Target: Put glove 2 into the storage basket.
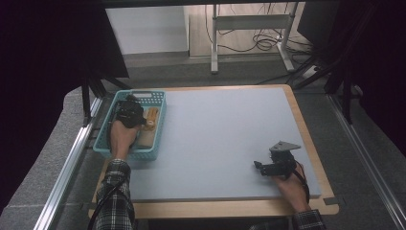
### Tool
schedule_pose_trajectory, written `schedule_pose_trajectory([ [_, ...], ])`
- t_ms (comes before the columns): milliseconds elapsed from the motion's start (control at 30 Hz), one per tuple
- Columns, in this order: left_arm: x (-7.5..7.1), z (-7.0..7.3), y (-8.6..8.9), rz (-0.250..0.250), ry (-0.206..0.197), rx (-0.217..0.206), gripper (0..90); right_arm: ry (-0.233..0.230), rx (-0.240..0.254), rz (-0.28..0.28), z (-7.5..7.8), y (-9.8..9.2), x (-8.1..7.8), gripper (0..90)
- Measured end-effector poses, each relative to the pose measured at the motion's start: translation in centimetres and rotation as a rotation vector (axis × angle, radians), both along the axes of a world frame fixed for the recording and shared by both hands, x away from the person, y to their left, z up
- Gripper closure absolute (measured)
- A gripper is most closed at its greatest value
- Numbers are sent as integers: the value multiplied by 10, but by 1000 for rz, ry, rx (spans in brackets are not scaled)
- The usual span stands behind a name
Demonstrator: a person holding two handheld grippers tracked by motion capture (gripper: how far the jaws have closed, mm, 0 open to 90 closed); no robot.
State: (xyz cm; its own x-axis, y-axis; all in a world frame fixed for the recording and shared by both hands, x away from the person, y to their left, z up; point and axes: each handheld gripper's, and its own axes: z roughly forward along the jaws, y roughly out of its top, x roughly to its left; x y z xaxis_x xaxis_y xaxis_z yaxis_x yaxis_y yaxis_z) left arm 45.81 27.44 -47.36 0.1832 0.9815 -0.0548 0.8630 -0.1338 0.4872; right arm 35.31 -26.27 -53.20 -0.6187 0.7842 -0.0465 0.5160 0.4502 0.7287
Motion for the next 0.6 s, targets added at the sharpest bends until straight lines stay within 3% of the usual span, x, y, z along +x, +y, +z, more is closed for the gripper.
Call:
schedule_pose_trajectory([
  [200,-6,7,8,13,-52,-14,483,0,0,0,0,0,0,139],
  [467,-14,13,14,19,-89,-32,353,0,0,0,0,0,0,139],
  [600,-18,15,18,20,-108,-63,289,-1,0,0,0,0,0,139],
])
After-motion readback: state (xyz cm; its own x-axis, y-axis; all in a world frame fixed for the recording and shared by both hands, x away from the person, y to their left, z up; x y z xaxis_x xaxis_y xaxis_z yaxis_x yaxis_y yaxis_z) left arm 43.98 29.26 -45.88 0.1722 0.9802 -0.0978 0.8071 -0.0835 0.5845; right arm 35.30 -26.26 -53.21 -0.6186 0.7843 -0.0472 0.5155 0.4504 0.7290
